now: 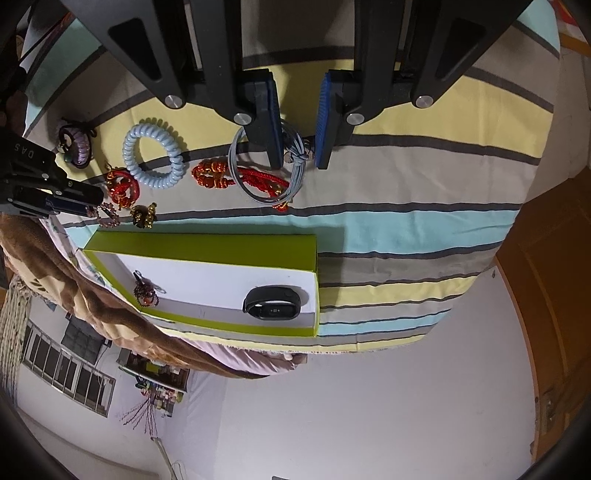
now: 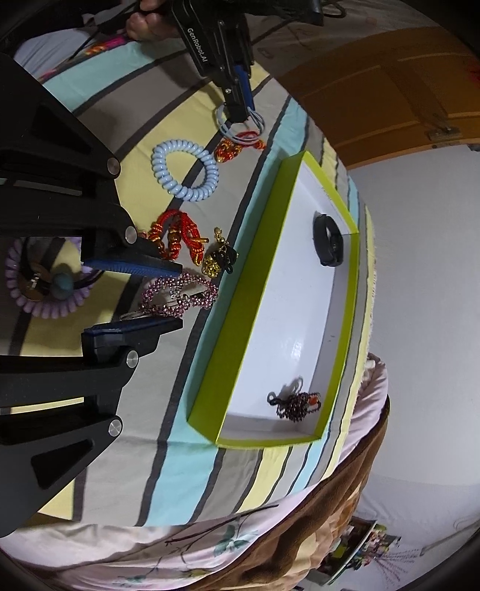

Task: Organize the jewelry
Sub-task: 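Grasp the grey cable loop with the left tool while the right tool grasps the pink beaded hairpin, then carry the cable loop and pink hairpin into the box and open both tools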

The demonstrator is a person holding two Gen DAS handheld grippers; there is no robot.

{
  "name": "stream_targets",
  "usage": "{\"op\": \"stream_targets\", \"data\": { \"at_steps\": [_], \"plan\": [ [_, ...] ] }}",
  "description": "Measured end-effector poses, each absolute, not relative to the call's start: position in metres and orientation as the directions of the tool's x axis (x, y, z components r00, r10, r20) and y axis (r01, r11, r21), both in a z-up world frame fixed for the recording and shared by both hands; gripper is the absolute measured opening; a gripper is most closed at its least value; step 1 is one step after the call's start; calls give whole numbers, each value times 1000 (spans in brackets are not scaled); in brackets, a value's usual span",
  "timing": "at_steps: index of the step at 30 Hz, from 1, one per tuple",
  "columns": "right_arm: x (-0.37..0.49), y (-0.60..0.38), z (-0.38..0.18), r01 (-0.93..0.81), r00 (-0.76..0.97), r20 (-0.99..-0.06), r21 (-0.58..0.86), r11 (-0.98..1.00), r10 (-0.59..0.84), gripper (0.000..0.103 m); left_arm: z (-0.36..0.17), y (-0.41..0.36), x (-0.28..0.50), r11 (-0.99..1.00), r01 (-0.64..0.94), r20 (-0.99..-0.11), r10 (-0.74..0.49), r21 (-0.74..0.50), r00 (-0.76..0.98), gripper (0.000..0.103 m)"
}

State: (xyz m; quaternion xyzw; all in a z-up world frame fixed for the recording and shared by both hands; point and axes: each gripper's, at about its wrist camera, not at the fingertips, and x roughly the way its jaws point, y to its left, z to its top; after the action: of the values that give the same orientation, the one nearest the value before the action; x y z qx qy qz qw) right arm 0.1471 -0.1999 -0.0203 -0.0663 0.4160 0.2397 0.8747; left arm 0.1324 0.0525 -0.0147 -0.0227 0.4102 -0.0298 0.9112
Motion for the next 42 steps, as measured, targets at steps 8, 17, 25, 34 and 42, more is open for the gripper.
{"op": "stream_targets", "data": {
  "at_steps": [8, 17, 25, 34, 42],
  "plan": [
    [134, -211, -11, -439, 563, -734, 125, 890, 380, 22, 0, 53, 120, 996, 32, -724, -83, -83, 685, 17],
    [134, -217, 8, -423, 597, -695, 151, 893, 400, 22, 22, 46, 125, 994, 62, -691, -103, -85, 715, 17],
    [157, -221, 23, -404, 624, -670, 165, 900, 403, 22, 36, 38, 152, 994, 84, -673, -112, -74, 731, 17],
    [204, -224, 18, -366, 624, -687, 165, 916, 372, 22, 34, 32, 208, 996, 86, -696, -84, -32, 713, 17],
    [239, -222, -3, -331, 597, -732, 148, 932, 328, 22, 11, 28, 249, 996, 86, -748, -65, -10, 660, 17]
  ]
}}
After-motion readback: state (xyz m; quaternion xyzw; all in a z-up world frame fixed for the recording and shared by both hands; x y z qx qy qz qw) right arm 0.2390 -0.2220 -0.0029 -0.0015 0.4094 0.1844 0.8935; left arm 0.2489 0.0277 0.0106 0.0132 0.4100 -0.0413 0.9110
